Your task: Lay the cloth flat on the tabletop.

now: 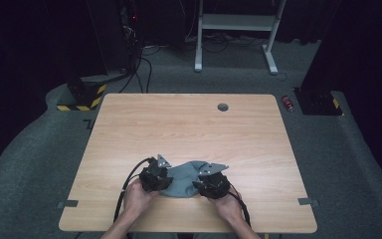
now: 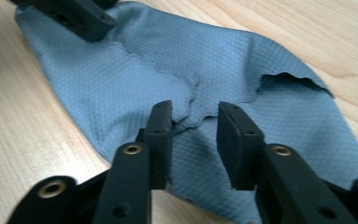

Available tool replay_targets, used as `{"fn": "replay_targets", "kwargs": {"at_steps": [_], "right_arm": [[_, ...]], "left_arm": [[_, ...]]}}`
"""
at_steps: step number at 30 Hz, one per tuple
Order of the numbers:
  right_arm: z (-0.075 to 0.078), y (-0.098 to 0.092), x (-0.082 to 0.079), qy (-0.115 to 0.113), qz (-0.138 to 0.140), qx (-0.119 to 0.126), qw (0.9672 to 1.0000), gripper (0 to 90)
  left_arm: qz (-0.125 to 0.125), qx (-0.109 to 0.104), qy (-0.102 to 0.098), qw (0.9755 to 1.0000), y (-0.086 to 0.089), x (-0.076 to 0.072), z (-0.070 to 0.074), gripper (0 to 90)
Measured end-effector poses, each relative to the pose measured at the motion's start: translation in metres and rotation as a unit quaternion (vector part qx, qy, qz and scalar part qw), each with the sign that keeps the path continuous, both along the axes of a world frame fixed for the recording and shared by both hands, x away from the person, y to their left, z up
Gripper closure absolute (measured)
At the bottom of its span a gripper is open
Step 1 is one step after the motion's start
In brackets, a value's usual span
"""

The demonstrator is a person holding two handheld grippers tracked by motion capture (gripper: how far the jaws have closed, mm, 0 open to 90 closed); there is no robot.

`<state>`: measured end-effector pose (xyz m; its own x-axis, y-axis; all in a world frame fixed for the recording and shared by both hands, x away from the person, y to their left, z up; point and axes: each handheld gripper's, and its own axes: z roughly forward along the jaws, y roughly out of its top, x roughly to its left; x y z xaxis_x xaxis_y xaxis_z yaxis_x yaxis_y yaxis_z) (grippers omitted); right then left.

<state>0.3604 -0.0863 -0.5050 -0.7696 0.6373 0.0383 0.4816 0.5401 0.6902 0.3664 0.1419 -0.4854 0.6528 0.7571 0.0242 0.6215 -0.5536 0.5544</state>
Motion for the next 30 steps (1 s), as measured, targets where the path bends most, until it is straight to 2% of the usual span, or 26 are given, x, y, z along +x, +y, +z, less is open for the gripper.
{"fn": "replay_targets", "kwargs": {"at_steps": [5, 10, 13, 15, 16, 18, 21, 23, 25, 26, 27, 28, 29, 30], "right_arm": [[-0.004, 0.005, -0.001, 0.007, 0.011, -0.004, 0.9999, 62.5], [-0.007, 0.008, -0.004, 0.011, 0.029, -0.019, 0.9993, 73.5], [-0.007, 0.008, -0.008, 0.002, 0.046, -0.028, 0.9986, 88.5], [-0.007, 0.007, -0.01, -0.003, 0.052, -0.032, 0.9981, 89.7], [-0.007, 0.007, -0.01, -0.005, 0.056, -0.034, 0.9978, 89.7], [-0.007, 0.006, -0.012, -0.008, 0.058, -0.038, 0.9976, 89.8], [-0.006, 0.006, -0.012, -0.013, 0.059, -0.046, 0.9971, 89.8], [-0.006, 0.005, -0.012, -0.014, 0.059, -0.049, 0.997, 89.7], [-0.006, 0.005, -0.012, -0.015, 0.055, -0.049, 0.9972, 89.6], [-0.006, 0.004, -0.012, -0.014, 0.053, -0.045, 0.9975, 88.6], [-0.006, 0.003, -0.012, -0.013, 0.047, -0.036, 0.9982, 84.5], [-0.005, 0.002, -0.011, -0.012, 0.044, -0.036, 0.9983, 82.6], [-0.005, 0.001, -0.011, -0.011, 0.04, -0.032, 0.9986, 80.9], [-0.005, 0.001, -0.01, -0.008, 0.036, -0.028, 0.9989, 79.3]], "left_arm": [[-0.004, 0.009, 0.01, 0.9999, 0.001, 0.004, -0.002, 85.2], [0.002, 0.003, 0.005, 1.0, 0.003, 0.008, -0.002, 89.1], [0.018, -0.014, -0.002, 0.9997, 0.009, 0.01, 0.001, 89.3], [0.038, -0.038, -0.005, 0.9986, 0.018, 0.013, 0.004, 89.4], [0.053, -0.054, -0.006, 0.9971, 0.024, 0.015, 0.006, 89.4], [0.078, -0.064, -0.01, 0.9949, 0.034, 0.02, 0.007, 89.4], [0.107, -0.056, -0.008, 0.9926, 0.046, 0.027, 0.003, 88.8], [0.112, -0.047, -0.007, 0.9925, 0.048, 0.029, 0.001, 86.6], [0.101, -0.052, -0.016, 0.9934, 0.047, 0.026, 0.003, 76.5], [0.074, -0.076, -0.029, 0.994, 0.044, 0.02, 0.007, 71.2], [0.059, -0.08, -0.039, 0.9943, 0.041, 0.016, 0.009, 64.2], [0.04, -0.079, -0.046, 0.995, 0.037, 0.012, 0.012, 61.9], [0.031, -0.079, -0.045, 0.9953, 0.033, 0.009, 0.014, 60.0], [0.012, -0.07, -0.041, 0.9967, 0.025, 0.006, 0.015, 58.2]]}}
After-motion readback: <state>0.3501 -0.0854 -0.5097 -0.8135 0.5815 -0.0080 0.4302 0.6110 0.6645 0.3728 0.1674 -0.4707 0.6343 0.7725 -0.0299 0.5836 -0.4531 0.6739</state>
